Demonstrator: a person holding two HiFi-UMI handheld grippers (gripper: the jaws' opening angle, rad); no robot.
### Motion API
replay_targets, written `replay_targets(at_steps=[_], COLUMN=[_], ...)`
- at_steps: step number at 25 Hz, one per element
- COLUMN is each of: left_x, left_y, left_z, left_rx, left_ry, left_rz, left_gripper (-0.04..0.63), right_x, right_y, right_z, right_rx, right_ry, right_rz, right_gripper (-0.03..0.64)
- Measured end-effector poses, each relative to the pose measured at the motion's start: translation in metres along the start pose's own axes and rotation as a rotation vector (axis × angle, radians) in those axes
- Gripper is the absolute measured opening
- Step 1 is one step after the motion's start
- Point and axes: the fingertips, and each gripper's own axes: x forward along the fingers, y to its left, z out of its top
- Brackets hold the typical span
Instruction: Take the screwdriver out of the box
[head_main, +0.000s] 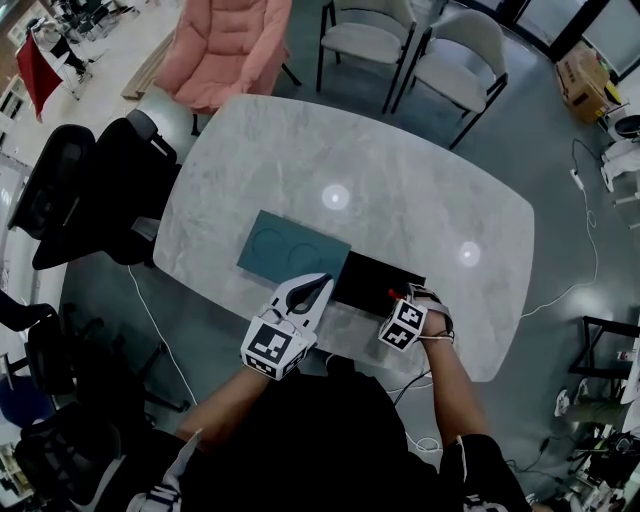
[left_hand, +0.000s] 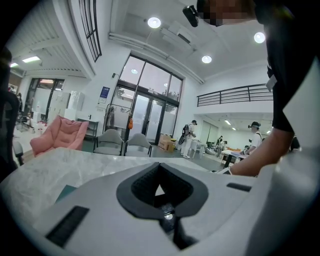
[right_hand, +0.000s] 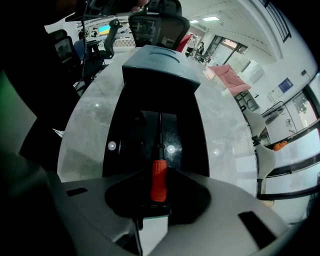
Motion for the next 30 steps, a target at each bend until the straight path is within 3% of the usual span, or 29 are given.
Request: replay_targets(at_steps=[11, 20, 30], left_x=[0.004, 0.009, 0.006], left_y=[-0.01, -0.021, -0.034], left_z=[0.006, 0.021, 0.03], left_rx=[0.021, 0.047, 0.068], left_ry=[-0.006, -0.027, -0.039], left_rz=[-0.032, -0.061, -0.092], left_gripper=[0.005, 0.005, 0.005], right_x=[-0.073, -0.148, -0.236], right_y=[-0.035, -0.058, -0.077], right_z=[0.014, 0.04, 0.056], right_rx=[0.256, 0.338, 0.626], right_ry=[-0.293, -0.484, -0.849], right_rz=[-0.207, -0.413, -0.548], right_gripper=[0.114, 0.113, 0.113])
